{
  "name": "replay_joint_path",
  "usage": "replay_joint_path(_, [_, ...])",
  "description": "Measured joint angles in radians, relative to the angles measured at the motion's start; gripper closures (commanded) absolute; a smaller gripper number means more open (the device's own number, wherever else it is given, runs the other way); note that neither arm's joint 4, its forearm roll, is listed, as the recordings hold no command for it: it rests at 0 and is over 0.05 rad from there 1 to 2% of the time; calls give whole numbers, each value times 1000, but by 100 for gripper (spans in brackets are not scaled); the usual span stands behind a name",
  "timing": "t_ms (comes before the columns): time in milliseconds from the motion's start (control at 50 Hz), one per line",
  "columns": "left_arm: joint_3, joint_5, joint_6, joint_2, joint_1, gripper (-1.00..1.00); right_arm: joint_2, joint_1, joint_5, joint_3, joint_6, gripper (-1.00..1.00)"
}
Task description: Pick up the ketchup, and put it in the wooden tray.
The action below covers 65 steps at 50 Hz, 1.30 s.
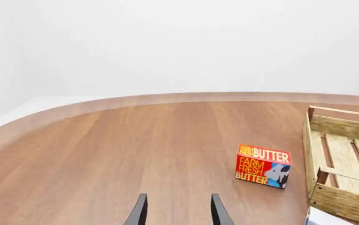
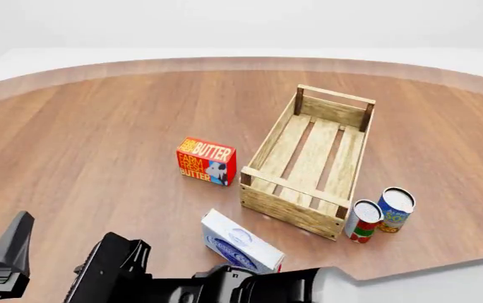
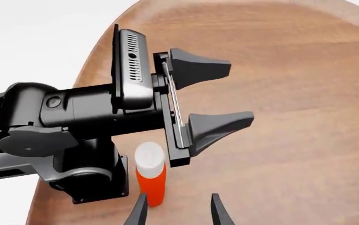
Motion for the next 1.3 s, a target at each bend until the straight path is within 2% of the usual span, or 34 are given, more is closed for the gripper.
replay_joint_path(460, [0,0,0,0,0,-100,80,42,-6,-58,7,-100])
replay_joint_path(1300, [0,0,0,0,0,-100,275,52,-19,-169,8,-100])
